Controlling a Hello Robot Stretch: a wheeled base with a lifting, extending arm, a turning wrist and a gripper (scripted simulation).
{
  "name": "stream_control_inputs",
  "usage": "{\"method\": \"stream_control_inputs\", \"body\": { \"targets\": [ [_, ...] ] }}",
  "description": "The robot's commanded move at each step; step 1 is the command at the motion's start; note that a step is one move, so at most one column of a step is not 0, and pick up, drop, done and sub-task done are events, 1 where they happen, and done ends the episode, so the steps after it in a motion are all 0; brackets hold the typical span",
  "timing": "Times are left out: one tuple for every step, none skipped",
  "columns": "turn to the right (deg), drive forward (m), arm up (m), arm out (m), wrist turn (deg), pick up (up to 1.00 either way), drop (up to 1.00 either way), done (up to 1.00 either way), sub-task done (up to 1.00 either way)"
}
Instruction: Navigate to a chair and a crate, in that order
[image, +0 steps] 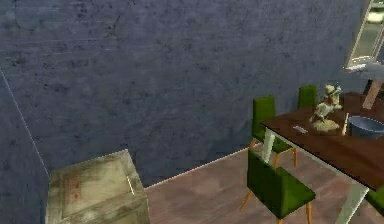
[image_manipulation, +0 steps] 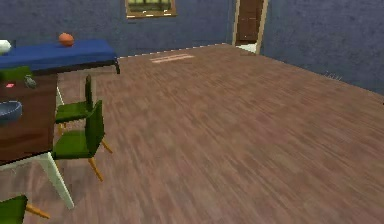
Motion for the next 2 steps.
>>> {"method": "stream_control_inputs", "body": {
  "targets": [
    [45.0,0.0,0.0,0.0,0.0,0.0,0.0,0.0,0.0],
    [24.0,0.0,0.0,0.0,0.0,0.0,0.0,0.0,0.0]
  ]
}}
